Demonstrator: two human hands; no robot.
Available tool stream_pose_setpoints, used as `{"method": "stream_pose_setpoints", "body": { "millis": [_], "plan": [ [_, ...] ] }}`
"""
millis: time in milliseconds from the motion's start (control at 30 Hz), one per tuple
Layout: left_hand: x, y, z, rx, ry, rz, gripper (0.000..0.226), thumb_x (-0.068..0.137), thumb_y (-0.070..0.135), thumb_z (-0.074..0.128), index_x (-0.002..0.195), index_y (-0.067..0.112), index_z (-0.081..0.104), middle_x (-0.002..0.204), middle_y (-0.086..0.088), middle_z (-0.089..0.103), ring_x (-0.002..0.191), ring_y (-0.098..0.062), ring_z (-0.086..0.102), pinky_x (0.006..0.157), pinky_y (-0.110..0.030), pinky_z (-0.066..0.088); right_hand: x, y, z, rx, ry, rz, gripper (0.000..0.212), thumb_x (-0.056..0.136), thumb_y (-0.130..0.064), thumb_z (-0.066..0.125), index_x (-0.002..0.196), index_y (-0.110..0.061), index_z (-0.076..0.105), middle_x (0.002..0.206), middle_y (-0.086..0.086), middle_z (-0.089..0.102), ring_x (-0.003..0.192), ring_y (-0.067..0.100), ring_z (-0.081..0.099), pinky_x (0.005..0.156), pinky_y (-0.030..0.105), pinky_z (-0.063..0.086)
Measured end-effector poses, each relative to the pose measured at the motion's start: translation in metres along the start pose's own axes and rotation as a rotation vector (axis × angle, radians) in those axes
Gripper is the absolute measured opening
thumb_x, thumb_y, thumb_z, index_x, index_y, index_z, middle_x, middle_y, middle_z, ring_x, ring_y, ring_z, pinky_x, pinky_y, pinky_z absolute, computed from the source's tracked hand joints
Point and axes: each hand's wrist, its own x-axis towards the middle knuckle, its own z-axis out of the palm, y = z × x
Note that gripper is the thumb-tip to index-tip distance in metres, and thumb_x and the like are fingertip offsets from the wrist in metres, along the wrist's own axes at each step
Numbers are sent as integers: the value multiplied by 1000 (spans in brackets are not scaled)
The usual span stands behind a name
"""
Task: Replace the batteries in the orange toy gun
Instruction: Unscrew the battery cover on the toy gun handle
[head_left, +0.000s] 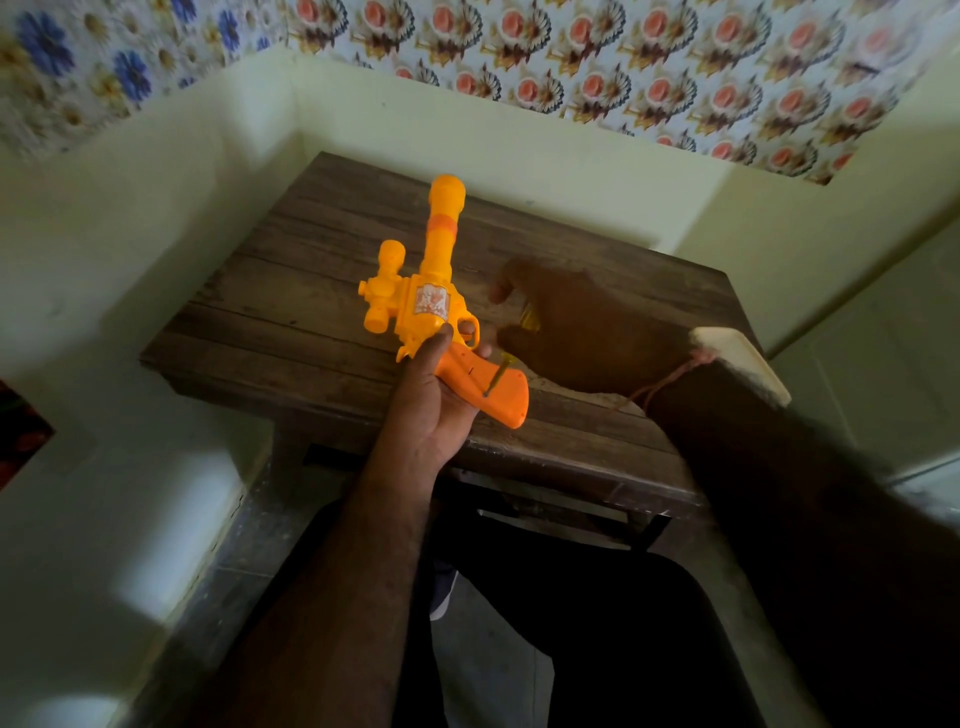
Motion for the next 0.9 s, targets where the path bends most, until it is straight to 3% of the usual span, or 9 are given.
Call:
{"method": "stream_pose_setpoints", "body": {
  "millis": [100, 200, 333, 400, 467, 567, 633, 767, 900],
  "plan": [
    [1, 0, -2, 4, -2, 2, 53, 100, 24, 51, 150, 22, 34, 106, -2, 60, 89, -21, 58, 74, -43, 55, 0, 2, 2, -213, 105, -42, 21, 95, -22, 48, 114, -12, 52, 89, 5, 62, 75, 22, 59, 61, 30, 43],
    [0, 0, 0, 10, 11, 15, 53, 100, 24, 51, 150, 22, 34, 103, -2, 61, 88, -20, 59, 72, -39, 56, -1, 2, 1, -60, 42, 9, 34, 89, -15, 53, 122, -17, 46, 74, -7, 51, 63, 10, 50, 52, 23, 35],
    [-2, 0, 3, 3, 4, 24, 49, 100, 22, 49, 147, 24, 37, 101, -2, 61, 79, -17, 63, 67, -37, 57, -1, -1, -4, 92, -25, 46, 52, 82, -14, 63, 129, -21, 41, 83, -1, 56, 72, 13, 54, 60, 29, 42],
    [-1, 0, 3, -6, 13, 14, 51, 99, 22, 51, 148, 23, 37, 106, -4, 60, 89, -20, 63, 73, -43, 58, -1, -1, -3, 96, -26, 33, 49, 84, -16, 64, 128, -19, 43, 83, -6, 52, 69, 4, 49, 56, 17, 38],
    [0, 0, 1, -22, 16, 1, 54, 98, 22, 53, 149, 21, 36, 115, -7, 58, 100, -25, 59, 79, -49, 57, -1, 0, 0, 50, 5, 23, 39, 87, -22, 62, 123, -18, 47, 86, -7, 52, 68, 4, 47, 55, 19, 35],
    [-1, 0, 2, -4, 27, 7, 54, 98, 23, 53, 150, 22, 36, 106, -3, 62, 89, -20, 62, 70, -41, 57, 1, 3, 4, -61, 90, 23, 25, 91, -25, 55, 115, -16, 52, 91, 0, 59, 75, 17, 56, 64, 25, 35],
    [-1, 0, 2, 1, 32, 14, 52, 99, 23, 52, 149, 22, 36, 102, -2, 62, 85, -19, 62, 68, -38, 56, 1, 4, 4, -51, 81, 20, 25, 89, -19, 56, 114, -17, 54, 83, -4, 58, 76, 18, 59, 61, 26, 37],
    [-1, 0, 3, 6, 32, 14, 45, 101, 23, 49, 145, 24, 40, 101, -1, 62, 80, -15, 63, 67, -35, 56, 1, 3, -2, 39, -13, 38, 39, 82, -15, 63, 119, -22, 51, 75, -13, 50, 66, -1, 48, 53, 16, 33],
    [0, -1, 1, 3, 23, 9, 46, 100, 23, 50, 145, 24, 40, 105, -2, 61, 88, -18, 63, 78, -44, 56, 1, 3, -2, 46, -5, 13, 40, 79, -16, 67, 117, -18, 53, 78, -16, 46, 69, 4, 46, 53, 8, 31]
  ]
}}
